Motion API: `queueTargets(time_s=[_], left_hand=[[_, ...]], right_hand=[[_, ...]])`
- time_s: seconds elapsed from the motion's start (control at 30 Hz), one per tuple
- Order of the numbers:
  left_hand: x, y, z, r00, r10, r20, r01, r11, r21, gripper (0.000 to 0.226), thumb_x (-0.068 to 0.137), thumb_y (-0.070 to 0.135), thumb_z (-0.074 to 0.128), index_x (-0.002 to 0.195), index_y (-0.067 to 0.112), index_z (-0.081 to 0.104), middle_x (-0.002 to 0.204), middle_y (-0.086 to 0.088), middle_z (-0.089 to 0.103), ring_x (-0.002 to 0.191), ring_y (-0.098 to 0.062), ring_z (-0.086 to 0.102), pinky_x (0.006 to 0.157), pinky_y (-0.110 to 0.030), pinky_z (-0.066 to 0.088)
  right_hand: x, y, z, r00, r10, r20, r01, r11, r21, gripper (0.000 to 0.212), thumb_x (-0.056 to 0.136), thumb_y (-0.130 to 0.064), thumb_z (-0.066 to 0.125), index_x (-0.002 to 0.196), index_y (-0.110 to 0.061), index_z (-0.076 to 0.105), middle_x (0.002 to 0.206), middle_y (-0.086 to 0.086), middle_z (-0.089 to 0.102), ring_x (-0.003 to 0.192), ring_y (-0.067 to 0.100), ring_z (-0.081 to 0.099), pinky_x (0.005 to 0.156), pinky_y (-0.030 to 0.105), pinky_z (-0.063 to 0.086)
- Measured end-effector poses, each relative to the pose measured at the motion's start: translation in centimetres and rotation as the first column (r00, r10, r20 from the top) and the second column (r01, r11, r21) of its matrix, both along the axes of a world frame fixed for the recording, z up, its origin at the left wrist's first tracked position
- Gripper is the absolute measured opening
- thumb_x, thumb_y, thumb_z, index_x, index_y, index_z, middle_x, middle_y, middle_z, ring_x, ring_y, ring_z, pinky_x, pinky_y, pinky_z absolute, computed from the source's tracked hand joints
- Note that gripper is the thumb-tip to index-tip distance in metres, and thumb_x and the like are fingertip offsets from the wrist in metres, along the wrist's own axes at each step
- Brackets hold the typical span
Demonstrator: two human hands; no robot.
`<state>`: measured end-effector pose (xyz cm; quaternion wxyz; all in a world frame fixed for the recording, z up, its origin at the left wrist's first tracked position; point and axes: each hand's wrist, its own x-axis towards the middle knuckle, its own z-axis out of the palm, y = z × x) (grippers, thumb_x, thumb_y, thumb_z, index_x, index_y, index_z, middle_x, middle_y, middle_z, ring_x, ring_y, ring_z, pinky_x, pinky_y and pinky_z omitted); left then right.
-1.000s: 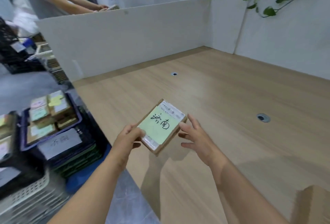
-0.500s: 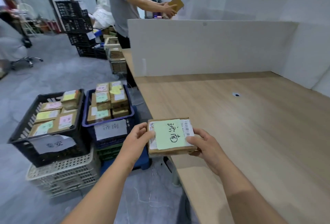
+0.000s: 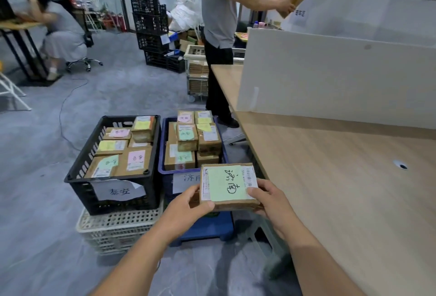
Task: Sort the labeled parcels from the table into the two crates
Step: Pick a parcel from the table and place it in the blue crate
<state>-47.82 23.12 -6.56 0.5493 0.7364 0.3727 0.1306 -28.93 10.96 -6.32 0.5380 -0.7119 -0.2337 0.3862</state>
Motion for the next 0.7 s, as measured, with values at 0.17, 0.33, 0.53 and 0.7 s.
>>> queueTargets(time_s=[0.17,0.33,0.53,0.7], left_hand=[[-1.9,4.3,-1.4,0.999,0.039,-0.015,-0.04,0.998,-0.041,0.051,0.089,0.032,0.065,0.135,0.038,0.043,0.12,0.022,0.056,0.102,0.011,0.05,0.074,-0.007,0.039],[-1.8,7.7,-2.6,0.996,0.075,-0.047,-0.078,0.995,-0.068,0.053,0.089,0.034,0.064,0.137,0.037,0.04,0.123,0.02,0.055,0.105,0.006,0.05,0.072,-0.007,0.038],[-0.4,13.2,-4.1,0.986,0.119,-0.115,-0.129,0.988,-0.086,0.056,0.09,0.032,0.064,0.14,0.036,0.039,0.116,0.022,0.054,0.105,0.002,0.051,0.076,-0.012,0.04],[2.4,18.7,-5.5,0.968,0.173,-0.18,-0.196,0.974,-0.117,0.056,0.09,0.026,0.064,0.139,0.034,0.038,0.119,0.018,0.056,0.107,-0.003,0.053,0.085,-0.022,0.042]], right_hand=[[-1.5,5.1,-1.1,0.995,0.097,0.017,-0.096,0.994,-0.062,0.025,0.096,-0.026,0.057,0.119,-0.036,0.057,0.107,-0.012,0.072,0.103,0.011,0.066,0.094,0.038,0.054],[-0.9,9.6,-1.8,0.991,0.132,-0.005,-0.132,0.986,-0.105,0.028,0.096,-0.024,0.058,0.123,-0.032,0.056,0.11,-0.01,0.07,0.105,0.013,0.064,0.095,0.039,0.053],[1.2,16.6,-3.6,0.981,0.168,-0.1,-0.18,0.976,-0.126,0.026,0.096,-0.016,0.058,0.117,-0.031,0.055,0.103,-0.011,0.067,0.096,0.01,0.063,0.097,0.041,0.051],[4.0,22.9,-6.3,0.951,0.261,-0.165,-0.283,0.951,-0.124,0.027,0.098,-0.016,0.053,0.116,-0.036,0.052,0.11,-0.012,0.064,0.102,0.008,0.059,0.099,0.044,0.049]])
